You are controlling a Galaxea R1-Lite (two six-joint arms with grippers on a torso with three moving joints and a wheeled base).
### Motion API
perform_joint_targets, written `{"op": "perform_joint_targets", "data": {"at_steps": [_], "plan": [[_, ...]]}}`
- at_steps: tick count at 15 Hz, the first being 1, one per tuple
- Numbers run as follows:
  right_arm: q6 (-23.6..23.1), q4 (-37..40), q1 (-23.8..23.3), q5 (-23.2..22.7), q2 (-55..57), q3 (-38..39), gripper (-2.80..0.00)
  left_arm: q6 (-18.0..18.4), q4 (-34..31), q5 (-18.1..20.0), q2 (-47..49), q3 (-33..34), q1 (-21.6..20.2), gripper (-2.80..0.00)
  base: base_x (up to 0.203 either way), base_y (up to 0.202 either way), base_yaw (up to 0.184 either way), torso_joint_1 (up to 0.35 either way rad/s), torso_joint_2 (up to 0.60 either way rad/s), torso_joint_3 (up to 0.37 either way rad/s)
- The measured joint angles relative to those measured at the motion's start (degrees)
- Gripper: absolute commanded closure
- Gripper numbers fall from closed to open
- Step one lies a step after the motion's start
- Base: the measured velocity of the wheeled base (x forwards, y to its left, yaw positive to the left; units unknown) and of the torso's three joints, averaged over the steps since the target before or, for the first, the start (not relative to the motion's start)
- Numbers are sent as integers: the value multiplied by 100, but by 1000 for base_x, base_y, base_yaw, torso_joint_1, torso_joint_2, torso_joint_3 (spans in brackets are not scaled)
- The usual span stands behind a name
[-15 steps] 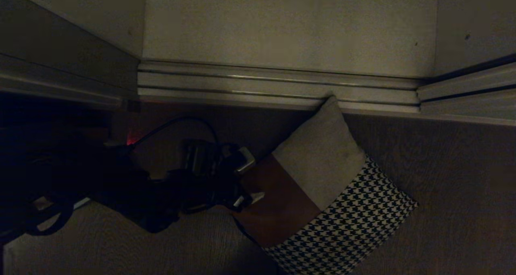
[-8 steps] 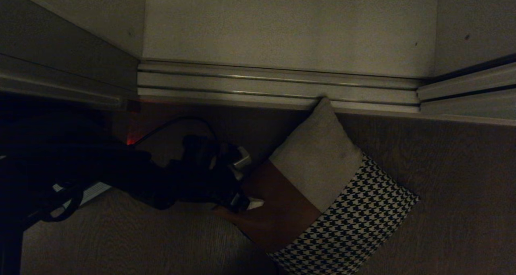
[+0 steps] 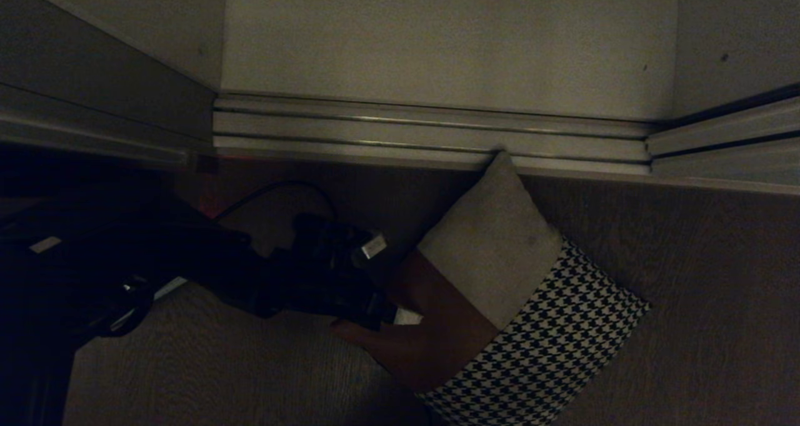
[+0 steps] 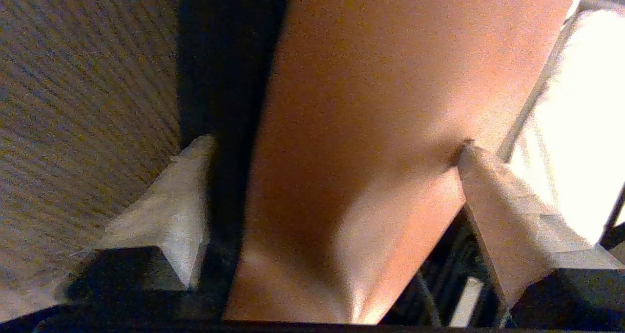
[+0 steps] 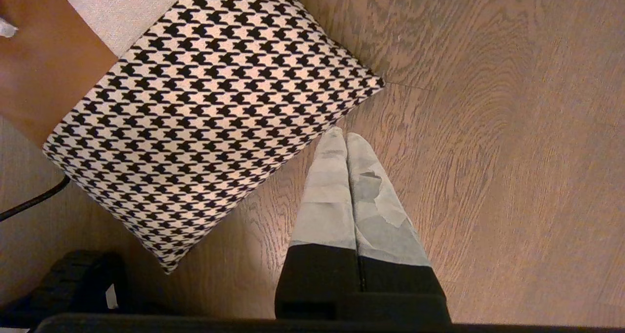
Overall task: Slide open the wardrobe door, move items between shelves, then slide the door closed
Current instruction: Place the pillow on the higher shelf
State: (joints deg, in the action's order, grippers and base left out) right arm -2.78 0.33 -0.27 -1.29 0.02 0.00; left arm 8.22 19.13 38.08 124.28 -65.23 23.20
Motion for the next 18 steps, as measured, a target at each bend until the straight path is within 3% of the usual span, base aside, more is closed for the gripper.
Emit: {"op": "perform_joint_targets", "data": {"at_steps": [8, 11, 16, 18], "plan": [[0, 0, 0, 0, 0, 0, 0, -221, 46, 51, -25, 11, 6, 0, 0, 0, 0, 0, 0, 0], [2, 0, 0, 0, 0, 0, 0, -666, 207, 59, -393, 177, 6, 0, 0, 0, 0, 0, 0, 0], [0, 0, 0, 0, 0, 0, 0, -1611, 1271, 7, -1490, 968, 75, 0, 0, 0, 0, 0, 0, 0], [0, 2, 0, 0, 0, 0, 0, -1949, 1461, -181, -2102, 1271, 201, 0, 0, 0, 0, 0, 0, 0]]}}
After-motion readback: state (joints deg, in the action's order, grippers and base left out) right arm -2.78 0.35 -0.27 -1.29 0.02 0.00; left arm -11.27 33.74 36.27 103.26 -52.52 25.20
